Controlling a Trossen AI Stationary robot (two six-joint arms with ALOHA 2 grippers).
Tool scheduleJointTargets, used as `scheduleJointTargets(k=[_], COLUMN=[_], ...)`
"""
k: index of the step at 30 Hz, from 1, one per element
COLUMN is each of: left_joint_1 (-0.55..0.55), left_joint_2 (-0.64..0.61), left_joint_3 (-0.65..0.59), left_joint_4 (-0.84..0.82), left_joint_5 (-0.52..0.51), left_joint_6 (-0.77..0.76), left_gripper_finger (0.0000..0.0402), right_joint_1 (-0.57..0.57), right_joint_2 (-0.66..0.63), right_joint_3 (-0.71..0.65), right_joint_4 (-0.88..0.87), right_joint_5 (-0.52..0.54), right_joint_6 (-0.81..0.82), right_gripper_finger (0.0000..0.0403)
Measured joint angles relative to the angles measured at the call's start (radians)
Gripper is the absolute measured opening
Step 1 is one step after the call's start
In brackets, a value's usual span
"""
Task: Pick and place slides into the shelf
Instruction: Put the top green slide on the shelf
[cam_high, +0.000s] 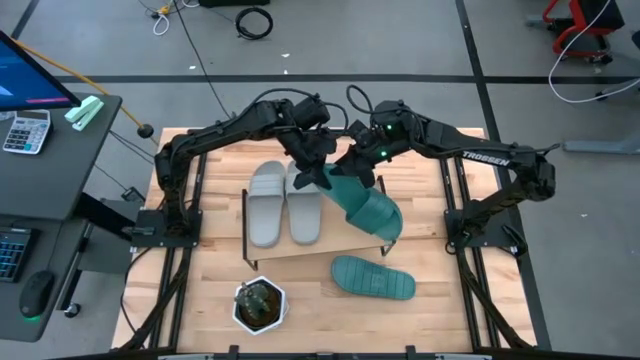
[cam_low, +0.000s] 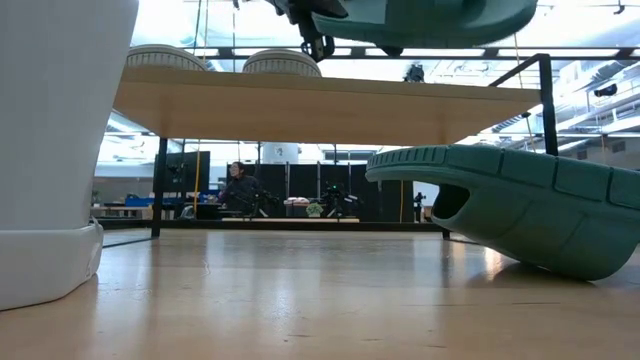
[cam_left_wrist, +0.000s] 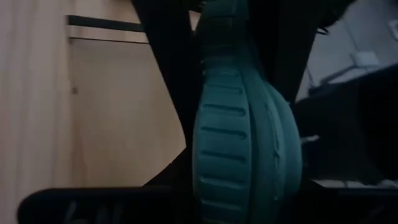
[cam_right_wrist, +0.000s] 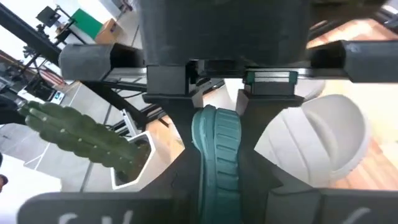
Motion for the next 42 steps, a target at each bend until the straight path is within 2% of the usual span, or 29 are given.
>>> scheduleJointTargets(k=[2,9,13,21,28,37,42], left_joint_1=[0.005,0.024,0.043,0.111,0.145,0.138,0.131], left_joint_2=[-0.001,-0.01,-0.028,-0.081,-0.146,-0.188,-0.188], left_joint_3=[0.0,0.001,0.001,0.0,0.003,0.003,0.003], left_joint_4=[0.017,0.071,0.09,0.12,0.158,0.176,0.156], left_joint_5=[-0.025,-0.046,-0.052,-0.09,-0.14,-0.15,-0.15], left_joint_6=[-0.024,-0.063,-0.082,-0.135,-0.143,-0.168,-0.167], left_gripper_finger=[0.008,0.019,0.0213,0.02,0.0176,0.0169,0.0164], right_joint_1=[-0.015,-0.083,-0.11,-0.099,-0.085,-0.109,-0.124], right_joint_2=[-0.008,-0.042,-0.05,-0.08,-0.1,-0.17,-0.262], right_joint_3=[0.0,0.0,0.0,0.004,-0.003,-0.001,-0.001], right_joint_4=[-0.008,0.002,0.005,-0.064,-0.259,-0.249,-0.383], right_joint_5=[0.021,0.065,0.106,0.27,0.455,0.467,0.513], right_joint_6=[-0.003,0.025,0.085,0.247,0.206,0.237,0.236], right_gripper_finger=[0.0076,0.0076,0.0075,0.0075,0.0075,0.0073,0.0073])
